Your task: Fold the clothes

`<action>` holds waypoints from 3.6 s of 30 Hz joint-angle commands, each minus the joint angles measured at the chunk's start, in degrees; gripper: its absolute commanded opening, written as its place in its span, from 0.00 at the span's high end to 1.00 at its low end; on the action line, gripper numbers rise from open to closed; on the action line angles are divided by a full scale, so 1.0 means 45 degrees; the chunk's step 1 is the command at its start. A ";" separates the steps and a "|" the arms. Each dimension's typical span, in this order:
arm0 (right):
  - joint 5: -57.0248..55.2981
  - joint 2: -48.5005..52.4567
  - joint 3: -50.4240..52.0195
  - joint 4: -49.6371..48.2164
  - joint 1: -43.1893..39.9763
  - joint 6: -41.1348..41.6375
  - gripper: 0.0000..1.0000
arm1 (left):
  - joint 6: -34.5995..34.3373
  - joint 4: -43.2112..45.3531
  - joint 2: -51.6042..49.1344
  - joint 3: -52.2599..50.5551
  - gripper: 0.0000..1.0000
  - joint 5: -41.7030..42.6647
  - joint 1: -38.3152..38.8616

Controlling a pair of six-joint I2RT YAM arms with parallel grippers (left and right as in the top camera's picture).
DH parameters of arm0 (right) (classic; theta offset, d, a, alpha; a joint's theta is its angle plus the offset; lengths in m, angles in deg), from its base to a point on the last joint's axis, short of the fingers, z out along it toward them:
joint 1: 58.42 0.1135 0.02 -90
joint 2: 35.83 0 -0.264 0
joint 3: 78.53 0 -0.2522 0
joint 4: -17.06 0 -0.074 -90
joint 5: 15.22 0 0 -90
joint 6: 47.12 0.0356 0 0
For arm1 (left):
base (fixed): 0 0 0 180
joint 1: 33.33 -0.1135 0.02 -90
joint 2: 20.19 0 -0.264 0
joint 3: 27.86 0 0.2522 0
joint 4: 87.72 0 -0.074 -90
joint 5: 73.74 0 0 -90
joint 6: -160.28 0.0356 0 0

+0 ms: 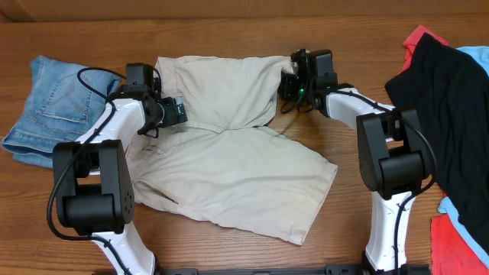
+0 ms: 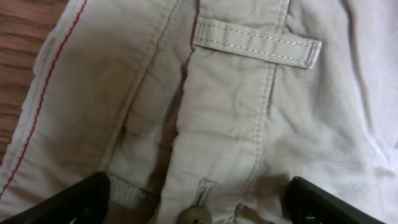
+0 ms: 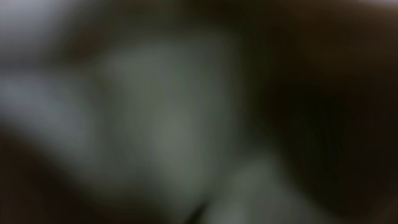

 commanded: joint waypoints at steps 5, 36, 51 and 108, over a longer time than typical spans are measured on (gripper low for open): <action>-0.0525 -0.0894 0.0073 0.2200 -0.0709 0.0121 0.96 | 0.0102 -0.0155 -0.0083 0.0112 0.54 -0.0136 -0.0058; -0.4294 -0.4673 0.0078 1.3716 -0.1525 0.0121 0.68 | 0.0112 -0.0175 -0.0087 0.0087 0.92 -0.0141 -0.0058; -0.4138 -0.4002 0.0112 1.0661 -0.1603 0.0117 0.56 | 0.0146 -0.0374 -0.0087 0.0087 0.85 -0.0136 -0.0078; -0.2924 -0.0879 -0.1073 0.6047 -0.2448 0.0131 0.96 | 0.0131 -0.0491 -0.0087 0.0087 0.79 -0.0189 -0.0058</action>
